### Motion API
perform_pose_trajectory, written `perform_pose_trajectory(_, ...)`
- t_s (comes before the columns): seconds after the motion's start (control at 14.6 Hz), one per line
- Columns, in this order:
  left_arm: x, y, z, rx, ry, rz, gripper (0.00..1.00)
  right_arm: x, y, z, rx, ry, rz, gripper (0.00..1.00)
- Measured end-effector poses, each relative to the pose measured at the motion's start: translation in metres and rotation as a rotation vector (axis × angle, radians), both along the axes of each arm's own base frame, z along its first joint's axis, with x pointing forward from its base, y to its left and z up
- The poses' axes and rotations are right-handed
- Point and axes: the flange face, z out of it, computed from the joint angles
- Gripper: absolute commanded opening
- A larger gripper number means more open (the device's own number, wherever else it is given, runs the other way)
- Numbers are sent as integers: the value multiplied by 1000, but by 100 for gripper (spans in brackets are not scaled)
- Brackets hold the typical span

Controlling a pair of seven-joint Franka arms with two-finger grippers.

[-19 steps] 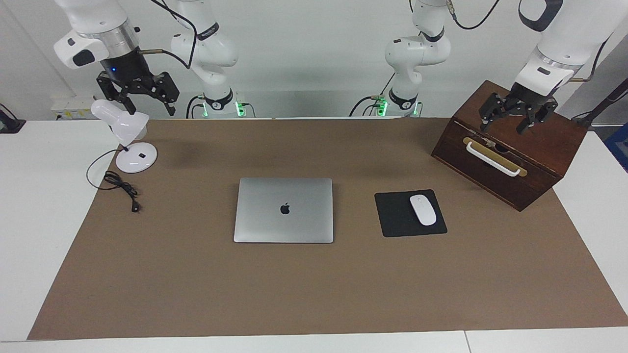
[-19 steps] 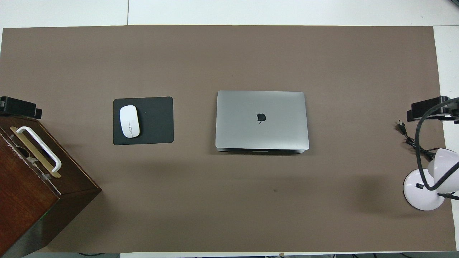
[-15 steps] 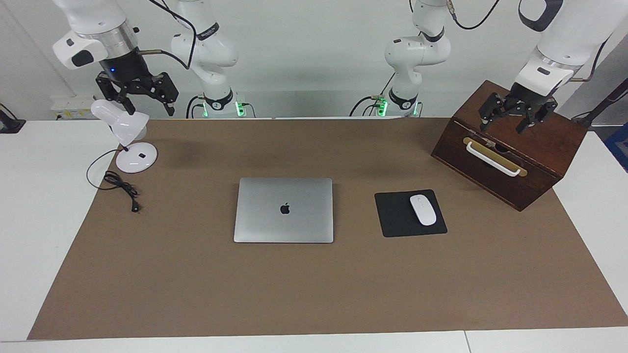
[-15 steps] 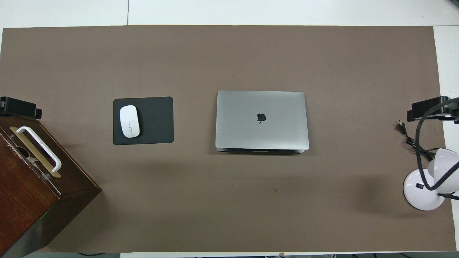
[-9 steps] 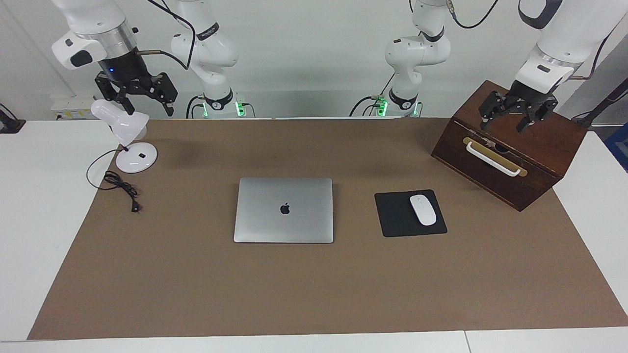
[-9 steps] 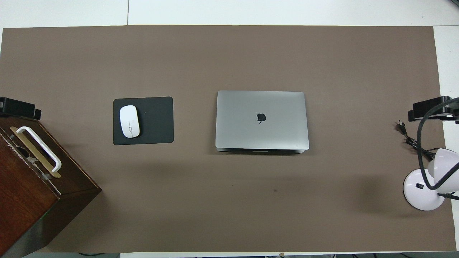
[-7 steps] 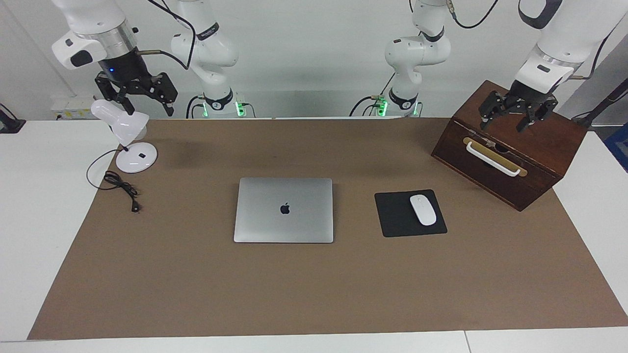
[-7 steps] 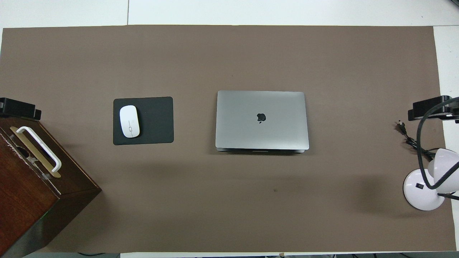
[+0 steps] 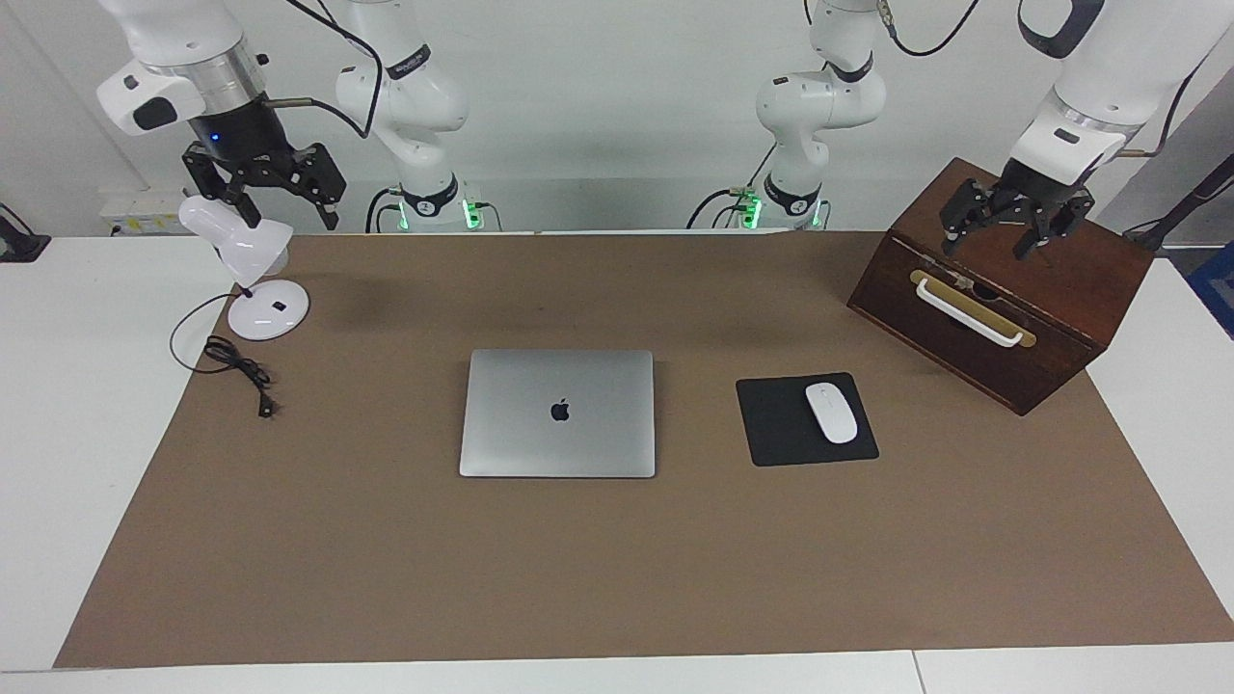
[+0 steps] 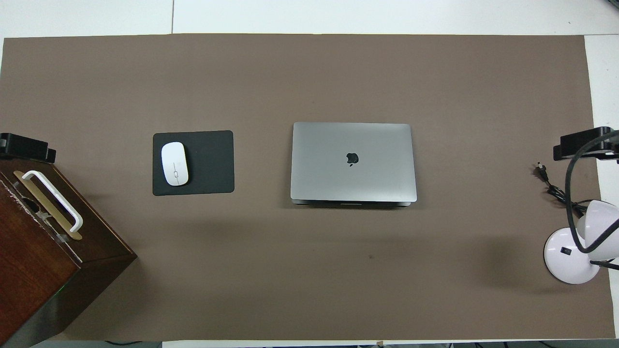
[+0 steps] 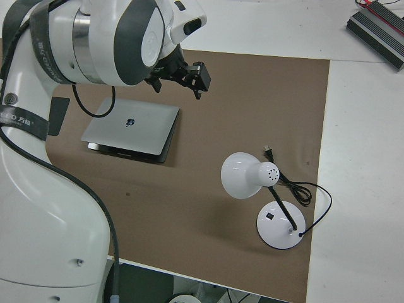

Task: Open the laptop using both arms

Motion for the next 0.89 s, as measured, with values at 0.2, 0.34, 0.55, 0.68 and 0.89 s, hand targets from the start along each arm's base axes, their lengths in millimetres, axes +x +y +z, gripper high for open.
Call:
perform_pose_trajectory(0.2, 0, 0, 0, 0, 0, 0, 0, 0, -2, 0, 0, 0, -3, 100)
perform_pose_trajectory(0.34, 0, 0, 0, 0, 0, 0, 0, 0, -5, 0, 0, -1, -8, 100)
perform_pose_trajectory(0.55, 0, 0, 0, 0, 0, 38, 0, 0, -6, 0, 0, -1, -9, 100)
perform_pose_trajectory(0.68, 1, -2, 1, -1, -7, 98, 0, 0, -6, 0, 0, -1, -9, 100)
perform_pose_trajectory(0.89, 4, -11, 3, -7, -35, 113, 0, 0, -6, 0, 0, -1, -9, 100)
